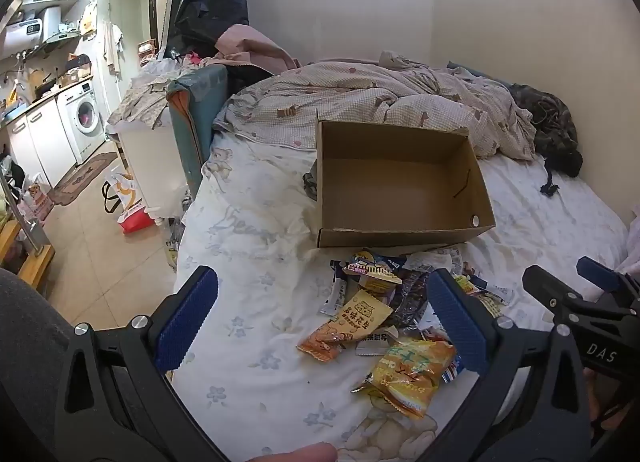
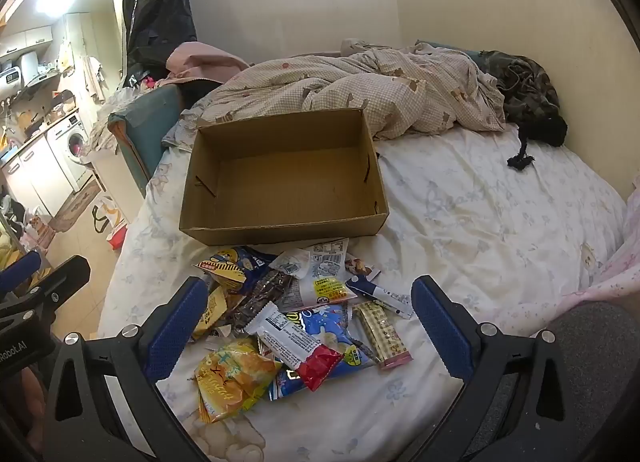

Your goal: Organize snacks

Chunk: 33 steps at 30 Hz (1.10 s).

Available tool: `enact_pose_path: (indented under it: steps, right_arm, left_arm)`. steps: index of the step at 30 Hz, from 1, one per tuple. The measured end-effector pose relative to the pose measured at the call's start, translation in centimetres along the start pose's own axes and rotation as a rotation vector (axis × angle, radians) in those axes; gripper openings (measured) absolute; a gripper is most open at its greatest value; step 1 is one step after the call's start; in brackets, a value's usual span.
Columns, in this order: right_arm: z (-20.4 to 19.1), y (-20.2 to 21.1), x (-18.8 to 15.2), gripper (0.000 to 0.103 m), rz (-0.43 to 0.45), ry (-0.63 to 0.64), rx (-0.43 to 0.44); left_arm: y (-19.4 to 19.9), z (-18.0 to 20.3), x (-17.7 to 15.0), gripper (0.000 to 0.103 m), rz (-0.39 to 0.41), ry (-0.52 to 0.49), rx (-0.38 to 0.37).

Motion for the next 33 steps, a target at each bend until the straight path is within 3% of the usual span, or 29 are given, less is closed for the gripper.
enact_pose_path:
  steps: [33]
  right_arm:
    - [-0.19, 0.28, 0.03, 0.103, 0.0, 0.005, 0.001]
  left_arm:
    - [0.42, 0.29, 0.6, 0.103, 0.01, -0.008, -0.007]
Point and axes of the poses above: each gripper's, at about its wrist camera, not at the fingertips, and y roughly against the way its jaws point, z to its right, x to its top, the point moved 7 cm from there along -y, roughly the way its jaws point, and after that the axes turned 5 degrees about z, right-handed, at the moved point
